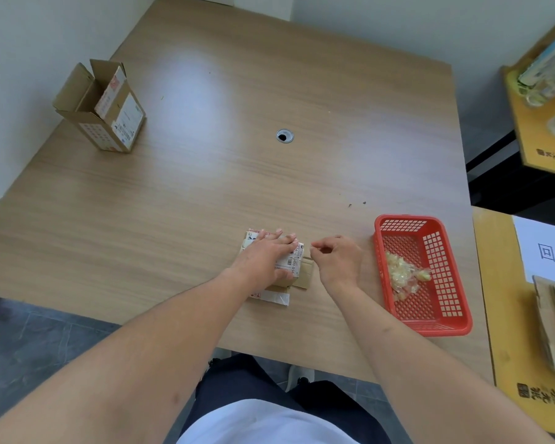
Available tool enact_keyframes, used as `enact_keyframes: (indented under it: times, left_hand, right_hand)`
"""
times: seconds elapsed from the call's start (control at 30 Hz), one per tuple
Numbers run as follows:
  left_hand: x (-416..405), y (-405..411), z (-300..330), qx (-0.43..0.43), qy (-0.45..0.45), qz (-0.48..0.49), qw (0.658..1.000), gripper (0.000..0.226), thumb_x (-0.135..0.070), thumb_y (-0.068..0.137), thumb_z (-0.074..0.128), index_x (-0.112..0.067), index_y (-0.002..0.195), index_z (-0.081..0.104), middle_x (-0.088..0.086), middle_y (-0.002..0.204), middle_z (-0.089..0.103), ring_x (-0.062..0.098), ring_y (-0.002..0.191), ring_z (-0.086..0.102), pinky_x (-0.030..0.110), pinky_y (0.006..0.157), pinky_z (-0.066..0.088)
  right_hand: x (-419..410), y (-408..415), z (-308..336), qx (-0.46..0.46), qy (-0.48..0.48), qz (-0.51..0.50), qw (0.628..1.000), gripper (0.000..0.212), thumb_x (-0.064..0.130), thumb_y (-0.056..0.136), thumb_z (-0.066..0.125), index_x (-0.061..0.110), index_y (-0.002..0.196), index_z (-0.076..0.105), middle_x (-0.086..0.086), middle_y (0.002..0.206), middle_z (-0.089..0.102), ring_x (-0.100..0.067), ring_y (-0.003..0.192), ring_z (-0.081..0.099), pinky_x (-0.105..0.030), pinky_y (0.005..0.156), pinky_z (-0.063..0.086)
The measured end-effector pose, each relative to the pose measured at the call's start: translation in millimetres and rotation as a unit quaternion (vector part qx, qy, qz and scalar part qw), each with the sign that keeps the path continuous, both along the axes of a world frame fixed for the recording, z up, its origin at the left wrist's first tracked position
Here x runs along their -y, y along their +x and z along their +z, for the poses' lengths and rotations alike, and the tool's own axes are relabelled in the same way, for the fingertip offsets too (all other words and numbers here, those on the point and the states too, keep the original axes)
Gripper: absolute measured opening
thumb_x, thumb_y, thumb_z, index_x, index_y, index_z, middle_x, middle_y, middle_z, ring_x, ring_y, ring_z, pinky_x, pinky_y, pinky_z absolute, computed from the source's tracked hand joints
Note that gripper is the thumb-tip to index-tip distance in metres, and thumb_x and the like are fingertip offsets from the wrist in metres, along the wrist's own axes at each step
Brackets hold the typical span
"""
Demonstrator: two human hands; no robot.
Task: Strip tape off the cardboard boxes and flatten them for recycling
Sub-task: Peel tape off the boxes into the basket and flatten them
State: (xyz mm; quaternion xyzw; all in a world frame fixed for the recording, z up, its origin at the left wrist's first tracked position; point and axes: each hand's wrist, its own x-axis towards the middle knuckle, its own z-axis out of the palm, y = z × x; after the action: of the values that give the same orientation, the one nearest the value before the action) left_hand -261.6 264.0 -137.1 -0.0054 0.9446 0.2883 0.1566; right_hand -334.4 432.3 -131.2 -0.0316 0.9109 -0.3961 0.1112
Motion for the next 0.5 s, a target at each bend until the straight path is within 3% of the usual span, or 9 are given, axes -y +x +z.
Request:
enact_keyframes:
  times: [0.1,0.17,0.27,0.4,0.5]
  left_hand:
    - [-1.1,0.8,0.2,0.001,0.003,0.003,1.000,0.074,-0.034,0.095,0.069,-0.025,0.158,0.033,-0.013,0.167,0.019,0.012,0.156,0.006,0.033,0.124,-0.007]
    - [-1.5,0.7,0.6,0.002,0.003,0.004,1.000,0.074,-0.034,0.095,0.069,-0.025,0.158,0.033,-0.012,0.167,0.021,0.013,0.156,0.006,0.034,0.125,-0.007]
    - [-2.0,-0.8,3.8,0.005,0.004,-0.001,1.000,0.071,-0.035,0.096,0.067,-0.025,0.158,0.034,-0.010,0.167,0.021,0.014,0.156,0.006,0.035,0.125,-0.006]
    - [-1.6,-0.7,5.2,0.010,-0.002,0.000,1.000,0.072,-0.032,0.097,0.067,-0.024,0.159,0.030,-0.011,0.168,0.019,0.013,0.156,0.004,0.031,0.123,-0.009]
    - [-1.0,-0.1,5.3,0.011,0.002,-0.002,1.000,0.073,-0.030,0.097,0.067,-0.024,0.159,0.030,-0.011,0.168,0.018,0.013,0.156,0.004,0.032,0.123,-0.009]
  right_hand:
    - [0.9,7.4,-0.2,-0.014,0.059,0.065,0.996,0.009,0.023,0.082,0.080,0.027,0.090,0.083,0.007,0.082,0.075,-0.012,0.078,0.069,-0.031,0.074,0.054]
    - [-0.1,15.1,0.2,0.003,0.064,0.110,0.992,0.026,0.020,0.082,0.078,0.033,0.104,0.081,0.010,0.075,0.074,-0.012,0.075,0.068,-0.031,0.073,0.054]
    - [-0.6,22.0,2.2,0.040,0.047,0.157,0.986,0.045,0.011,0.082,0.080,0.031,0.123,0.075,0.015,0.076,0.075,-0.003,0.079,0.070,-0.029,0.084,0.056]
    - [-6.0,11.8,7.4,0.051,0.044,0.175,0.982,0.025,0.010,0.087,0.079,0.017,0.112,0.079,0.010,0.086,0.076,-0.005,0.083,0.069,-0.026,0.088,0.054]
    - [-8.2,9.9,7.9,0.045,0.059,0.163,0.984,0.018,0.015,0.086,0.081,0.019,0.104,0.081,0.012,0.081,0.072,-0.009,0.079,0.067,-0.027,0.080,0.053]
